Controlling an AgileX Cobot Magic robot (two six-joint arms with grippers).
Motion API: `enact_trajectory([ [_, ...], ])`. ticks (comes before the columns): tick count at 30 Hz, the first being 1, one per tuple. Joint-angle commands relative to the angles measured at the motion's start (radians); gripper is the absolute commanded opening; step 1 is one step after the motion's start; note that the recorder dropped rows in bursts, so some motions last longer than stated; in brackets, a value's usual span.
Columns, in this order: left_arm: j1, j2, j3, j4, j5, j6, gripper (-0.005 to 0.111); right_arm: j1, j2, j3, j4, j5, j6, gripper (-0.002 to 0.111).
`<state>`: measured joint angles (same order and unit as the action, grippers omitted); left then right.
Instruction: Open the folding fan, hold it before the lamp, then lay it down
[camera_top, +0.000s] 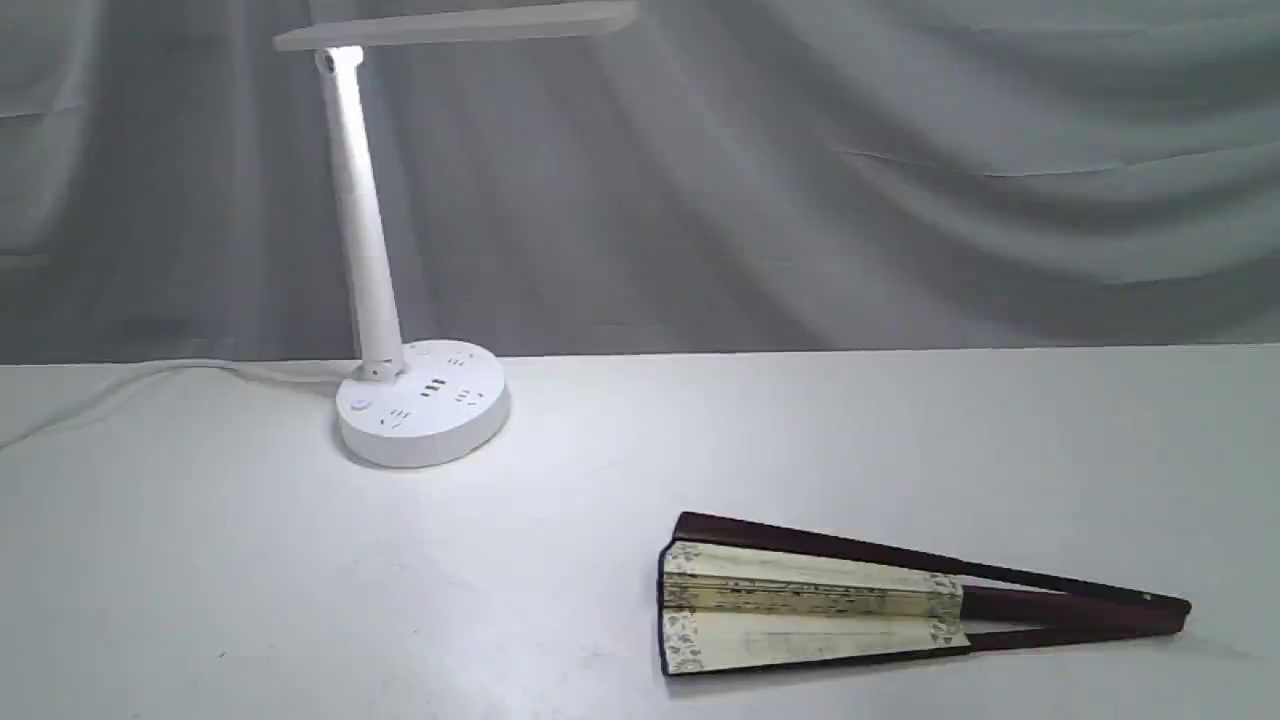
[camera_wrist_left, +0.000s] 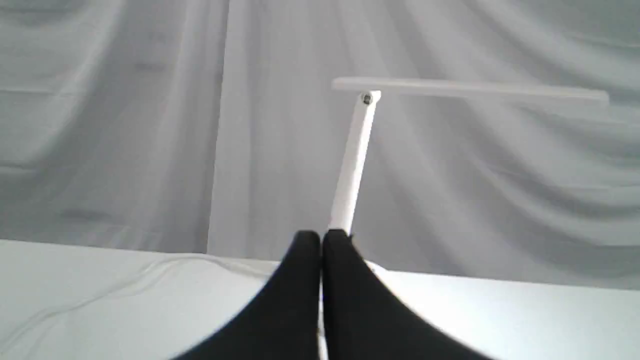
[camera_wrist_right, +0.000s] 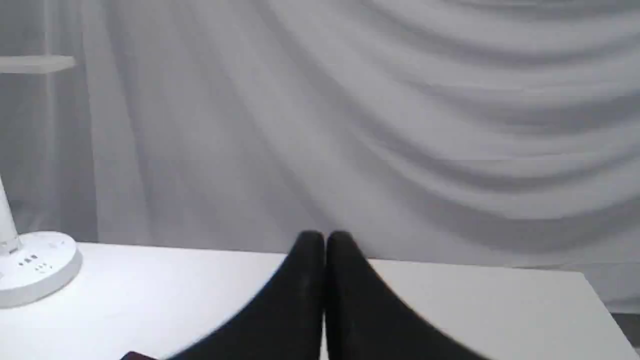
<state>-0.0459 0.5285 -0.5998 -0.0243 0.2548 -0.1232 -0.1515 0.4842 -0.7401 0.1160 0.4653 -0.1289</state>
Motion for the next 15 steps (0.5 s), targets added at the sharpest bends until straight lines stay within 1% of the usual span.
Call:
enact_trajectory([
  [1,0.0,0.091,-0.017,0.007,-0.011,-0.012,0.0,0.002,0.081,-0.018,-0.014,0.021,-0.009,0.0],
  [5,0.0,0.2,-0.019,0.007,-0.032,-0.012,0.0,0.002,0.169,-0.018,-0.019,0.032,-0.009,0.0],
  [10,0.0,0.319,-0.019,0.007,-0.072,-0.012,0.001,0.002,0.275,-0.018,-0.019,-0.043,-0.009,0.0],
  [15,0.0,0.408,-0.019,0.005,-0.091,-0.012,0.001,0.002,0.365,-0.018,-0.019,-0.054,-0.009,0.0],
])
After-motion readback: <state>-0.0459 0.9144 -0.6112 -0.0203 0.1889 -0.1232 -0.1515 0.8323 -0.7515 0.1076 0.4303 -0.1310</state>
